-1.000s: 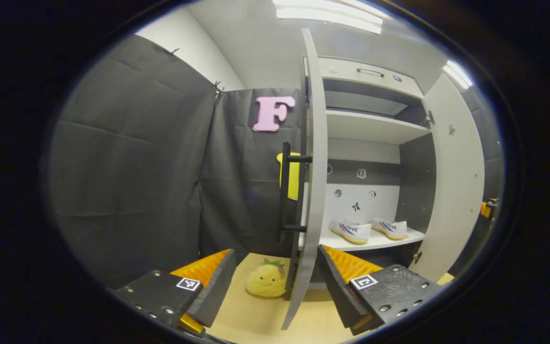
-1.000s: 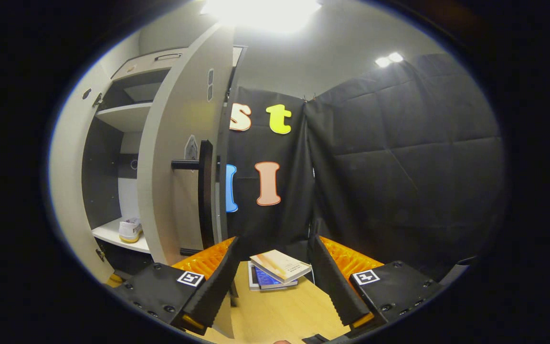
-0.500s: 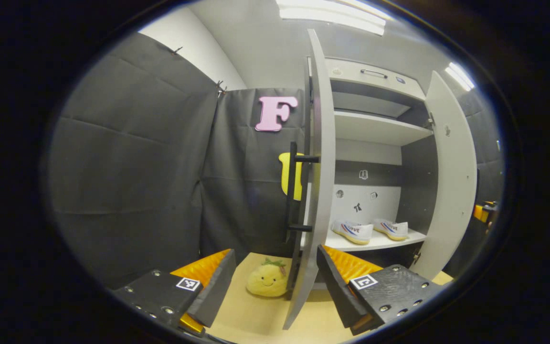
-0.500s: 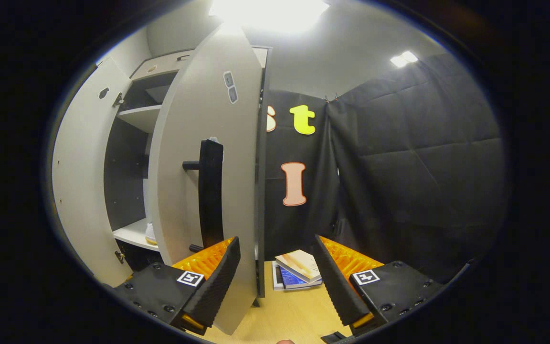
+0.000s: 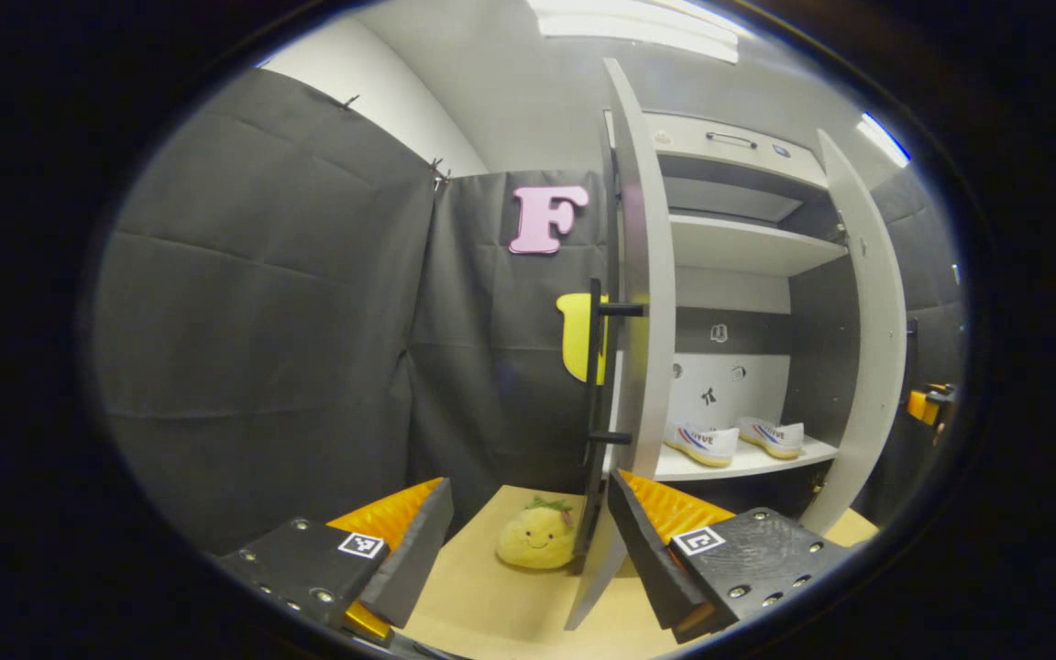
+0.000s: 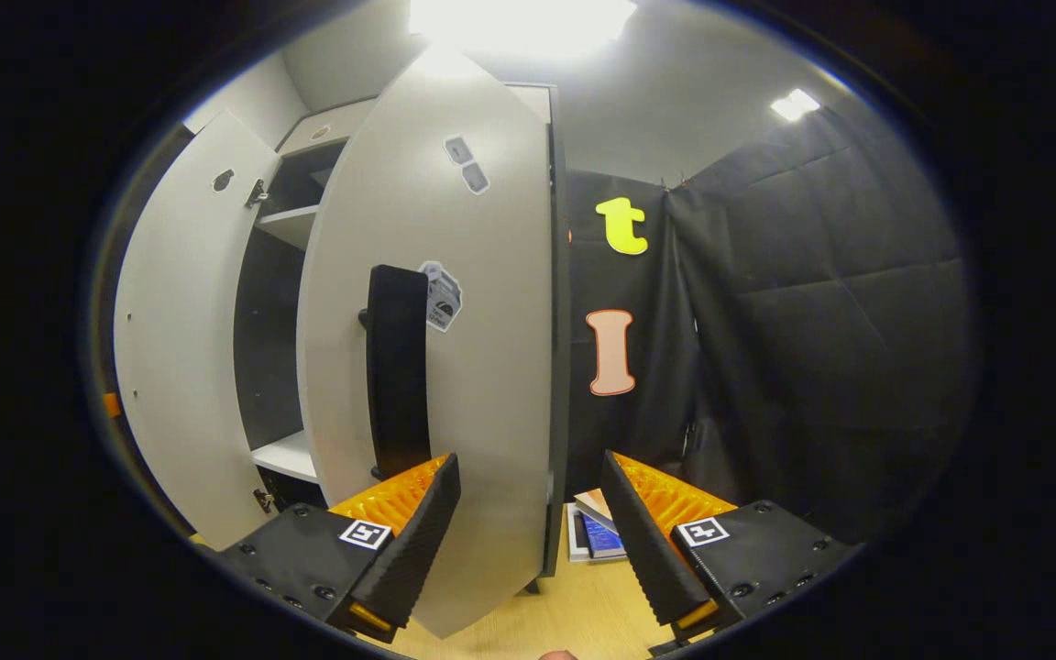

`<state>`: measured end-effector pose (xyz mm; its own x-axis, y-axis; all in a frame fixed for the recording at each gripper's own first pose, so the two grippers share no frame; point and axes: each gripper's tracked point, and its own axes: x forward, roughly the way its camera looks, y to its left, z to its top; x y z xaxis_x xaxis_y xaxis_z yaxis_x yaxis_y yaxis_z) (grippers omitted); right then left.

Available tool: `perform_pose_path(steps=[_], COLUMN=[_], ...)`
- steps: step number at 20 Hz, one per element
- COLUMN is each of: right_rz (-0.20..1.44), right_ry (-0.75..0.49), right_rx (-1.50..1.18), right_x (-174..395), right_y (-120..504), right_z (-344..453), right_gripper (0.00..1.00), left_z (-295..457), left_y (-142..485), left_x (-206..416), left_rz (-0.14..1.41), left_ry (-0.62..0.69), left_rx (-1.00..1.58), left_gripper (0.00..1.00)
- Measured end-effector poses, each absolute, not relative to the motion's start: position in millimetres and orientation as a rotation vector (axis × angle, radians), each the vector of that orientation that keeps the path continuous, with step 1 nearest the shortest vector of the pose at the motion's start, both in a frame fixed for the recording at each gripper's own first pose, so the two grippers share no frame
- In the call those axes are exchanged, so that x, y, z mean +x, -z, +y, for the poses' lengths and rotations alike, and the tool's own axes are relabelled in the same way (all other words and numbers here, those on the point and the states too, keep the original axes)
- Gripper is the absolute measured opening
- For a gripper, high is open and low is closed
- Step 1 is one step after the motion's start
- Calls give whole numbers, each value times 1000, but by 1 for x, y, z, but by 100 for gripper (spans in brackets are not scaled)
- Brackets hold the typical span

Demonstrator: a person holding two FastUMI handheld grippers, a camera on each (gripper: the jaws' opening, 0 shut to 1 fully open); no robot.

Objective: Grab one shoe with the right hand and put it into the shoe cabinet, grab the other shoe with the left hand and put it into the shoe cabinet; then close the right door with the right hand and the left door with the left hand.

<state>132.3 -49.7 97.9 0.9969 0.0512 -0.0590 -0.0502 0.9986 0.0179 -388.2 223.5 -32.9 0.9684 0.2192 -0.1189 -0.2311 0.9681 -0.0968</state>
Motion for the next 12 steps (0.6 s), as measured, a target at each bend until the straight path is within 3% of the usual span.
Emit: perform_pose_path(steps=[2, 12], right_rz=[59, 81], right_ry=[-50, 4], right_rx=[17, 22], right_x=[133, 120], right_y=[-97, -84], right_z=[-48, -79], right_gripper=[98, 93], left_z=[230, 276], left_y=[31, 24], left_x=[-387, -341], left_rz=[102, 75], left_ry=[-245, -322], left_rx=[-108, -79], left_gripper=[98, 98])
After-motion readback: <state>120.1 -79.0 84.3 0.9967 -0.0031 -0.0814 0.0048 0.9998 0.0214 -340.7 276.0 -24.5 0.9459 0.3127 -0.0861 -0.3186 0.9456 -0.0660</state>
